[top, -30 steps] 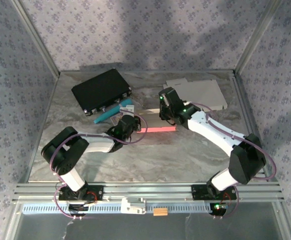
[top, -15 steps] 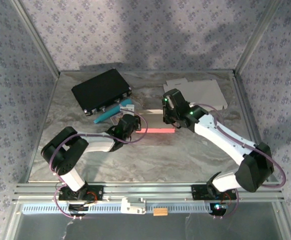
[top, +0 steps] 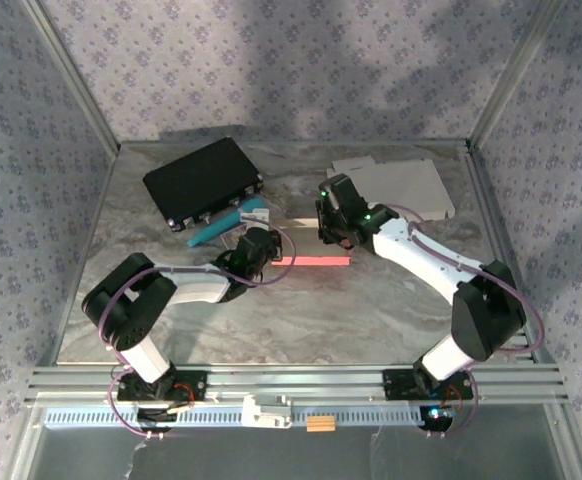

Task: Fold the paper box

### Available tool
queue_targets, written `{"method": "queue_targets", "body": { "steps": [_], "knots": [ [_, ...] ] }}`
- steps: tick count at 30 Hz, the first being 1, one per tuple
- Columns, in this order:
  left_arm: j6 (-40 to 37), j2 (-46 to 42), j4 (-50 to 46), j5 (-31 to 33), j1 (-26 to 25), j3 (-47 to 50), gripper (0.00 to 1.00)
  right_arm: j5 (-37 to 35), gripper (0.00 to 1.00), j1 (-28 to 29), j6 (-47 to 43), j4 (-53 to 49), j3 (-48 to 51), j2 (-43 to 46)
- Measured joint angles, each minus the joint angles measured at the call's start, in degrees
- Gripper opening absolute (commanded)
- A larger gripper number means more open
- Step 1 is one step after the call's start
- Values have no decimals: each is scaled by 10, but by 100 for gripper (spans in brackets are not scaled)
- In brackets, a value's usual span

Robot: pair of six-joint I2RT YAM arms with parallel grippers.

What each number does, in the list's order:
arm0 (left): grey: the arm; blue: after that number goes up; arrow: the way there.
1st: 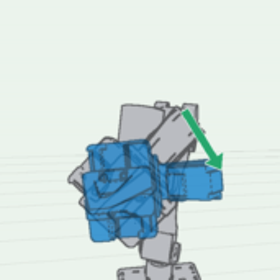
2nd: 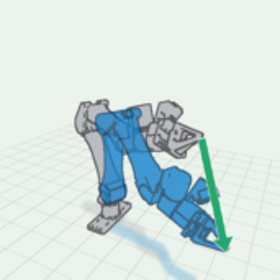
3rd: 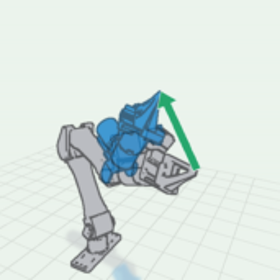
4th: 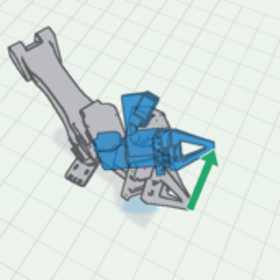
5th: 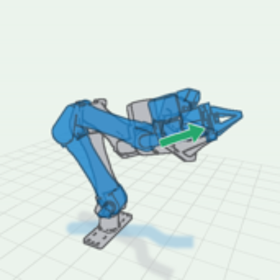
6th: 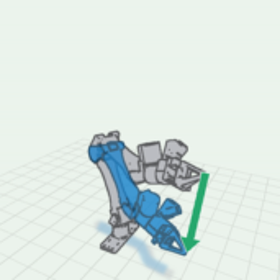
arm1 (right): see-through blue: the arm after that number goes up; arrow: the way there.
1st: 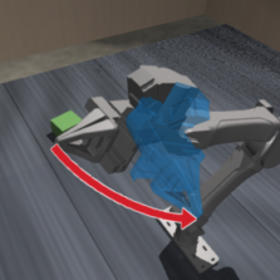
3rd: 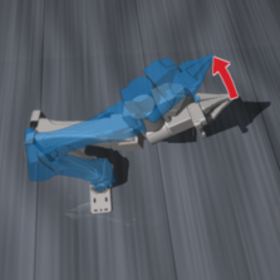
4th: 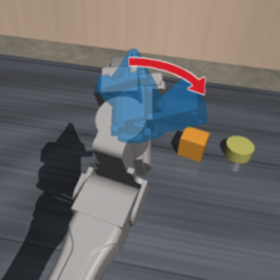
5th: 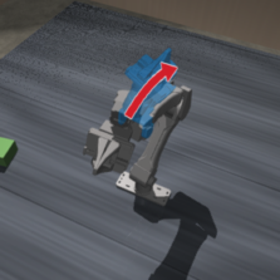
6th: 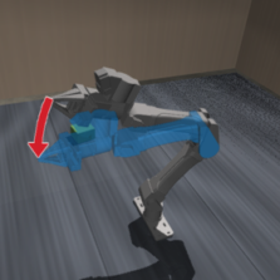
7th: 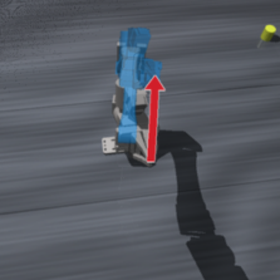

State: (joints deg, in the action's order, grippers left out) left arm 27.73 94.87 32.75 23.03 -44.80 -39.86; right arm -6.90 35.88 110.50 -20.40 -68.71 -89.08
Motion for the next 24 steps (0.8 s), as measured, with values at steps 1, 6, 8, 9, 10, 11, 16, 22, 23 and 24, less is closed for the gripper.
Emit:
{"method": "queue_targets", "body": {
  "steps": [1, 6, 8, 9, 10, 11, 16, 22, 23, 24],
  "knots": [
    [0, 0, 0, 0, 0, 0, 0, 2, 30, 0, 0, 1, 0, -3],
    [0, -2, -4, 2, 0, 0, 0, 7, 16, 0, 1, -1, 0, -11],
    [0, -4, -9, 3, 0, 0, 2, 8, 11, 0, 2, -2, 0, -11],
    [0, -6, -13, 3, 0, 0, 3, 10, 9, 0, 4, -4, 0, -11],
    [0, -7, -15, 3, 0, 0, 5, 10, 7, 0, 7, -4, 0, -11],
    [0, -9, -17, 3, 0, 0, 8, 12, 5, 0, 10, -4, 0, -11],
    [9, -19, -55, 1, 0, 0, 28, 18, 0, 1, 14, -8, 0, -10],
    [35, -58, -131, -15, 0, 9, 37, 21, 0, 5, 14, -12, 15, -7],
    [40, -67, -141, -18, 0, 12, 37, 21, 0, 6, 14, -12, 19, -6],
    [46, -82, -152, -21, -1, 17, 38, 21, 0, 8, 13, -12, 24, -4]
  ]
}}
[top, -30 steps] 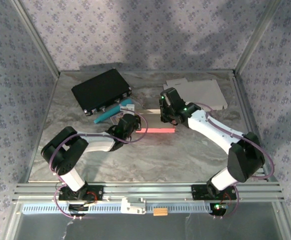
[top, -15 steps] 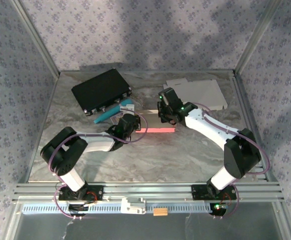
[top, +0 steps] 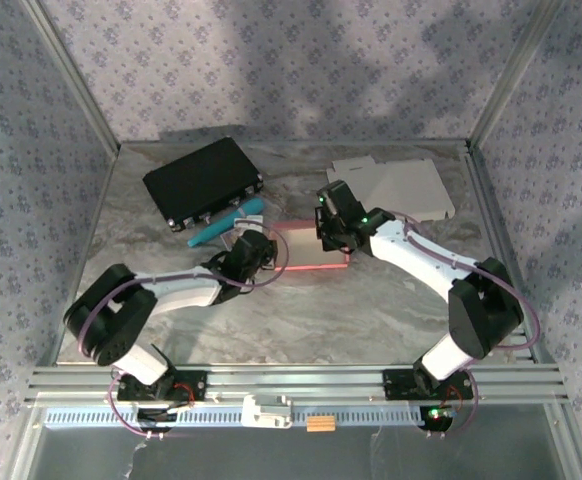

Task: Fold the paper box

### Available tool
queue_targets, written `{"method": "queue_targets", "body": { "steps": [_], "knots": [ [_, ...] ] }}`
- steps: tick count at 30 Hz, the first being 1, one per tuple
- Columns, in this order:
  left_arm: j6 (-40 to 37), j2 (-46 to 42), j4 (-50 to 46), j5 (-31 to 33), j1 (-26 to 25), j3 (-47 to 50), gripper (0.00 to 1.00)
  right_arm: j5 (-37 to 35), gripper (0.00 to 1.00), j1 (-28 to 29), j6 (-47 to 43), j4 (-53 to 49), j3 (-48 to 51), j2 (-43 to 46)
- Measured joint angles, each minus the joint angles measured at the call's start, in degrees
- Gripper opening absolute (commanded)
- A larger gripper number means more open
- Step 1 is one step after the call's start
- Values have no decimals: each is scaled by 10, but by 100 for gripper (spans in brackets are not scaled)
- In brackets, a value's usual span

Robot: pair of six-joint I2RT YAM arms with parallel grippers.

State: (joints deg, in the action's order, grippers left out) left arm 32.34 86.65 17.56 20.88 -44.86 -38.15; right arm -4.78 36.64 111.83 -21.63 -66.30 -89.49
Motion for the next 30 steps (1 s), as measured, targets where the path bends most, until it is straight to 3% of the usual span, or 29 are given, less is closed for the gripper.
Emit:
{"method": "queue_targets", "body": {
  "steps": [12, 16, 18, 23, 30],
  "knots": [
    [90, -206, -179, -49, -17, 63, 43, -6, 0, 9, -13, 43, 66, 25],
    [129, -302, -268, -55, -18, 59, 58, -9, 0, 12, -20, 50, 75, 29],
    [143, -332, -319, -57, -17, 40, 58, -9, 0, 12, -23, 56, 80, 31],
    [169, -321, -413, -94, 3, -54, 55, -7, 0, 13, -33, 61, 95, 36],
    [197, -223, -494, -181, 63, -187, 53, -5, 0, 13, -44, 64, 109, 37]
  ]
}}
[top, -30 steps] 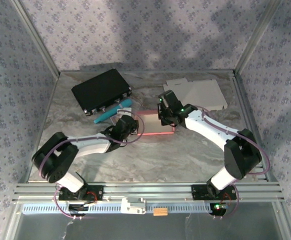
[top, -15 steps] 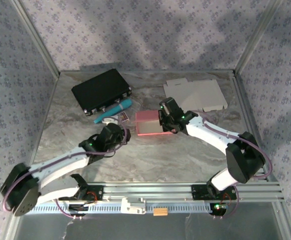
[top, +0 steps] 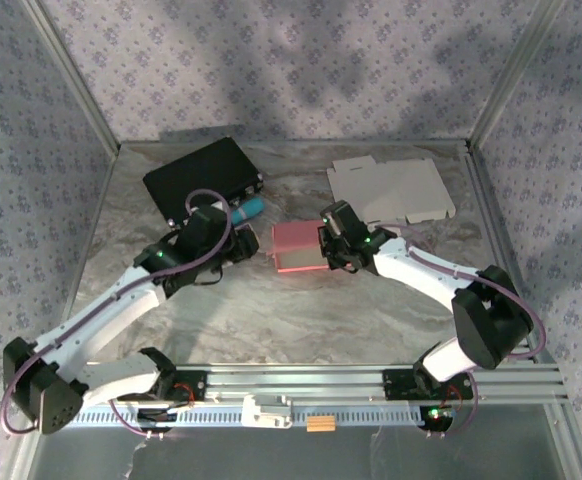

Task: Fold the paper box

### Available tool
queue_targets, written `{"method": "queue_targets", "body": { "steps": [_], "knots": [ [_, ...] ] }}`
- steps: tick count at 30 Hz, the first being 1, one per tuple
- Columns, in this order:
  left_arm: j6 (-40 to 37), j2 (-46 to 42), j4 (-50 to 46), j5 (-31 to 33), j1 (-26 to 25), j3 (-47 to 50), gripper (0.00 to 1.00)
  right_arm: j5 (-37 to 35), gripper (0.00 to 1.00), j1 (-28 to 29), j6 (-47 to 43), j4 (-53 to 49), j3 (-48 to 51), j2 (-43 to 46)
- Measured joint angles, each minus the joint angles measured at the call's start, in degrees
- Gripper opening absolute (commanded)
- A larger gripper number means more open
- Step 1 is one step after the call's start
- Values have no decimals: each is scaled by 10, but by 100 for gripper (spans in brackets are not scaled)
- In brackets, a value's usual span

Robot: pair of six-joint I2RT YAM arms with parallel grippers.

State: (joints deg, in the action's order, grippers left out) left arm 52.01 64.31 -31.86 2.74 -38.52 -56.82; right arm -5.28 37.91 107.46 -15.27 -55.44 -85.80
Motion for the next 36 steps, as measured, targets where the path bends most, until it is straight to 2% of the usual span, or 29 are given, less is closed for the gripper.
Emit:
{"method": "queue_targets", "body": {
  "steps": [7, 12, 18, 25, 36],
  "knots": [
    [6, 92, -80, -84, 63, -89, 52, 2, 0, 0, -9, 6, 19, 0],
    [11, 127, -95, -125, 74, -93, 54, 6, 0, -2, -19, 12, 33, 0],
    [19, 179, -75, -162, 74, -93, 54, 17, 0, -7, -30, 18, 47, 0],
    [16, 251, -44, -186, 75, -107, 48, 28, 0, -11, -38, 24, 54, 0],
    [17, 339, 22, -219, 73, -134, 47, 44, 0, -23, -54, 22, 54, 0]
  ]
}}
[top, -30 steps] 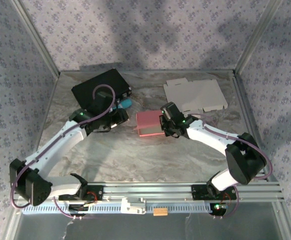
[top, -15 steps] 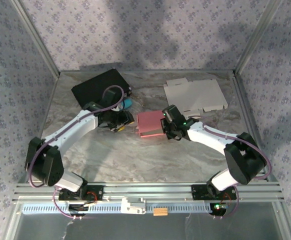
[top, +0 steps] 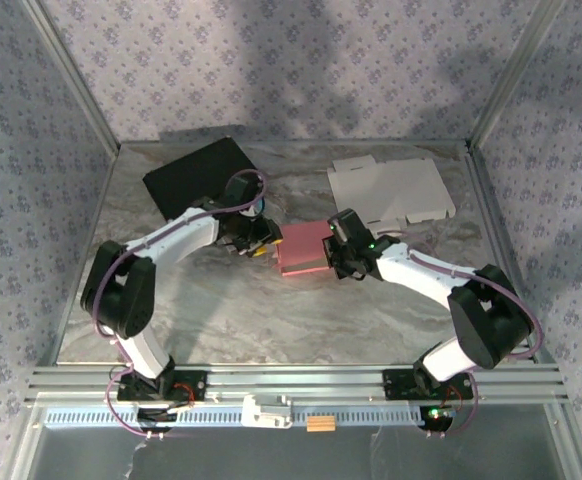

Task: Fold the paper box

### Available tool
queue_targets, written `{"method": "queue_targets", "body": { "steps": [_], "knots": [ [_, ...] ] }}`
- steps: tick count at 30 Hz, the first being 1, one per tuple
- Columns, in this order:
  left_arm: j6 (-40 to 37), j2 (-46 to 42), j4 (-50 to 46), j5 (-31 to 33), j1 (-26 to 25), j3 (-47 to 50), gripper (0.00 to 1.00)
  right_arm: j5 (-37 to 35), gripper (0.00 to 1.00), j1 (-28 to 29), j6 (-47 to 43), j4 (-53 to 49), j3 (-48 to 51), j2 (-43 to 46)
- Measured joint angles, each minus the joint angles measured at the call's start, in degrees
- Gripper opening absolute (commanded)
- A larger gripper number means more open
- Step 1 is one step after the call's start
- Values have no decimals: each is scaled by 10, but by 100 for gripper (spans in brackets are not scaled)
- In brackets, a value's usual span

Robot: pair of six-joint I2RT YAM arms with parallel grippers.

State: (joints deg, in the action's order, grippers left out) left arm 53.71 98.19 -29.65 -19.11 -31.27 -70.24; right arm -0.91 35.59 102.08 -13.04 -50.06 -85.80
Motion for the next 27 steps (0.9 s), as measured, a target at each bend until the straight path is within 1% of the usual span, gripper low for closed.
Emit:
{"method": "queue_targets", "body": {
  "steps": [9, 16, 21, 24, 27],
  "knots": [
    [4, 48, 30, -18, -1, -3, 44, 7, 0, -4, -2, -2, -8, -5],
    [11, 53, 44, -27, -21, -5, 41, 10, 0, -6, -7, -2, -9, -6],
    [15, 56, 44, -28, -23, -5, 40, 14, 0, -9, -10, -4, -9, -6],
    [15, 61, 43, -27, -23, -6, 40, 14, 0, -9, -10, -4, -10, -6],
    [14, 62, 34, -19, -23, -8, 43, 16, 0, -9, -10, -4, -10, -6]
  ]
}}
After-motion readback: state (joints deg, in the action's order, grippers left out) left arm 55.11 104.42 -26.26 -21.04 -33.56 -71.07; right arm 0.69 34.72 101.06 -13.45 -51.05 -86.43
